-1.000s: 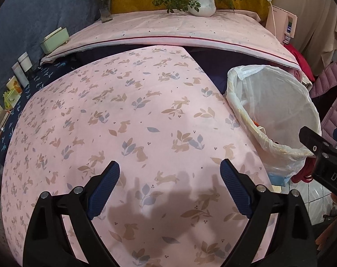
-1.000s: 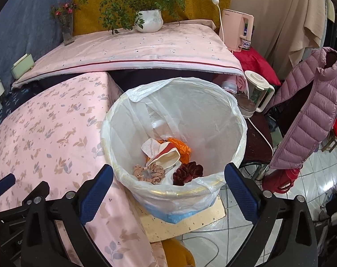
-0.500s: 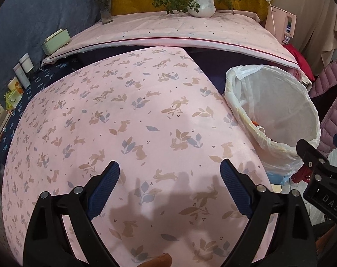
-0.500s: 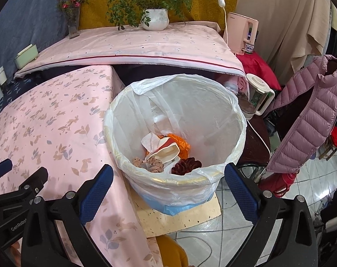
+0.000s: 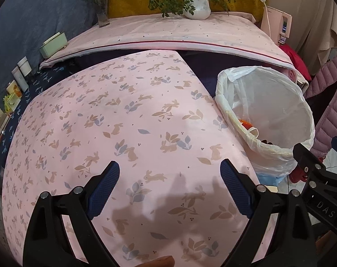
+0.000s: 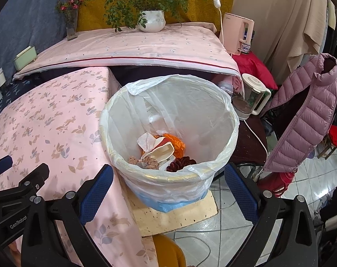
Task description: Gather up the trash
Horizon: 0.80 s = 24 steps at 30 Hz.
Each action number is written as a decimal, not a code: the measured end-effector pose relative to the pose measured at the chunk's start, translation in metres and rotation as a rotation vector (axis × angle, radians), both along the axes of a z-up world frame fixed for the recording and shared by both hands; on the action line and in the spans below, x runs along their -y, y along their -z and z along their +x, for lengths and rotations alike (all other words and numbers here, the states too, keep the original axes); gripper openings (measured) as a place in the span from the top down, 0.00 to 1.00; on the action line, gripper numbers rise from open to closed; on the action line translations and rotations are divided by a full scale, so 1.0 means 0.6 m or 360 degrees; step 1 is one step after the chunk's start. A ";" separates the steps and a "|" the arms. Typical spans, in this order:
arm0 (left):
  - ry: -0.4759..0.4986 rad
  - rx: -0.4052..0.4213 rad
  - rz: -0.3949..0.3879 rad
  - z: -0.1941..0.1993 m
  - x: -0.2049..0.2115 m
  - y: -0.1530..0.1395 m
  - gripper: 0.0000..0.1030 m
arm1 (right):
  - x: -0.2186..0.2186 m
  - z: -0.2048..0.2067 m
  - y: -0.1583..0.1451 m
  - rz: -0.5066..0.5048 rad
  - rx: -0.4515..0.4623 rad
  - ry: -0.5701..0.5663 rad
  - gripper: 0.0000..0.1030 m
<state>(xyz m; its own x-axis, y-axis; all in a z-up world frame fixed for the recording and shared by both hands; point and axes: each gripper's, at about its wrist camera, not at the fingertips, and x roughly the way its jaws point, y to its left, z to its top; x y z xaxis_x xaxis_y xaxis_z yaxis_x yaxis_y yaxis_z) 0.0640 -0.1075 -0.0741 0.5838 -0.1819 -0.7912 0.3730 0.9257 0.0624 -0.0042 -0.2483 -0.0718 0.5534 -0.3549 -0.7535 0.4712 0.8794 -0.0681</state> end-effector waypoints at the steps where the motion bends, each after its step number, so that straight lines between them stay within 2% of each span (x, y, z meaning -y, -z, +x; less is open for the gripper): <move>1: 0.0003 0.0001 -0.0001 -0.001 0.002 0.000 0.15 | 0.000 0.000 0.000 -0.0002 -0.0001 0.0001 0.07; 24: 0.0012 -0.0001 -0.0009 -0.006 0.011 -0.003 0.15 | 0.005 -0.005 0.007 -0.0002 -0.0004 0.0011 0.07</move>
<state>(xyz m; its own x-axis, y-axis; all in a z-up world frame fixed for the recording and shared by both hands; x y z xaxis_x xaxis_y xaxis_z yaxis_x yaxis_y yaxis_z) 0.0603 -0.1143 -0.0722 0.5819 -0.1906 -0.7906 0.3800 0.9232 0.0572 -0.0071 -0.2516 -0.0762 0.5491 -0.3595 -0.7545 0.4769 0.8761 -0.0704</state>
